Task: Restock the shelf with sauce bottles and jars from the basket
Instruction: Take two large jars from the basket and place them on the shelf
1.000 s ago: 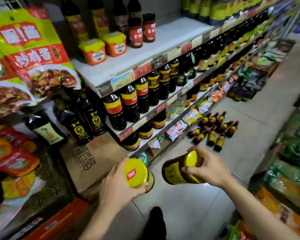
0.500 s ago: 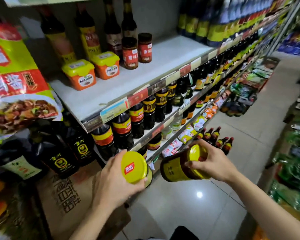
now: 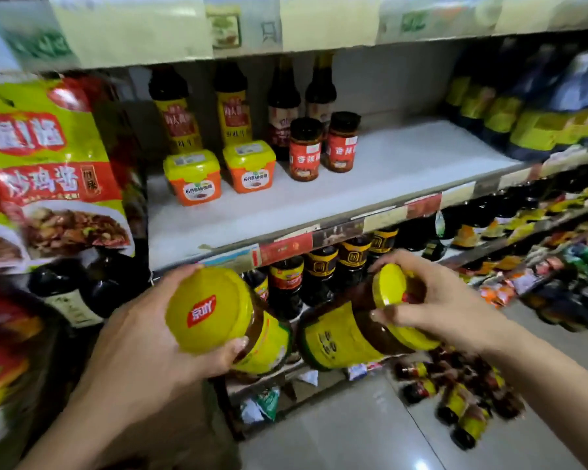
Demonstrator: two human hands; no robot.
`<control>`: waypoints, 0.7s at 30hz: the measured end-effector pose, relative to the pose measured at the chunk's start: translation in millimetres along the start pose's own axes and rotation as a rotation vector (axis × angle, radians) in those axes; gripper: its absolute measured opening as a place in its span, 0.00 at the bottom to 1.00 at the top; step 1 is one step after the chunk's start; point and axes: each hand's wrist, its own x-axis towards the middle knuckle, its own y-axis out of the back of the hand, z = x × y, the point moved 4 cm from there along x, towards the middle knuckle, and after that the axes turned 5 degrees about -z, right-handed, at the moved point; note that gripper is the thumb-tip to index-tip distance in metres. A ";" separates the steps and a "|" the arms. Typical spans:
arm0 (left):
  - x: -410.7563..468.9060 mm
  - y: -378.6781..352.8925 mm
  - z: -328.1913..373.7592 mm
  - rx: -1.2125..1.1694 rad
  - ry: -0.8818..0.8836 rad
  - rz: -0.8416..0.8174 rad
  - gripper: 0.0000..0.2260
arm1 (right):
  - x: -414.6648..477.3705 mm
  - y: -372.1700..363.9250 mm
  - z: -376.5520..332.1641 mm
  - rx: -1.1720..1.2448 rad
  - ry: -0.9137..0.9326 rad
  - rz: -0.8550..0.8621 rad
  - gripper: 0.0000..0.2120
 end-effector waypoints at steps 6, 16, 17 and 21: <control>18.5 32.6 40.5 -0.110 -0.018 0.202 0.36 | 52.3 59.6 -24.7 0.066 0.179 -0.059 0.25; 87.0 76.7 70.6 0.137 0.064 0.314 0.42 | 145.7 75.3 -77.3 -0.065 0.289 0.039 0.20; 95.4 78.3 68.2 0.140 0.077 0.306 0.43 | 153.8 73.3 -81.6 -0.072 0.287 0.041 0.20; 121.0 80.3 56.9 0.196 0.090 0.309 0.45 | 180.5 70.9 -97.9 -0.098 0.305 0.033 0.25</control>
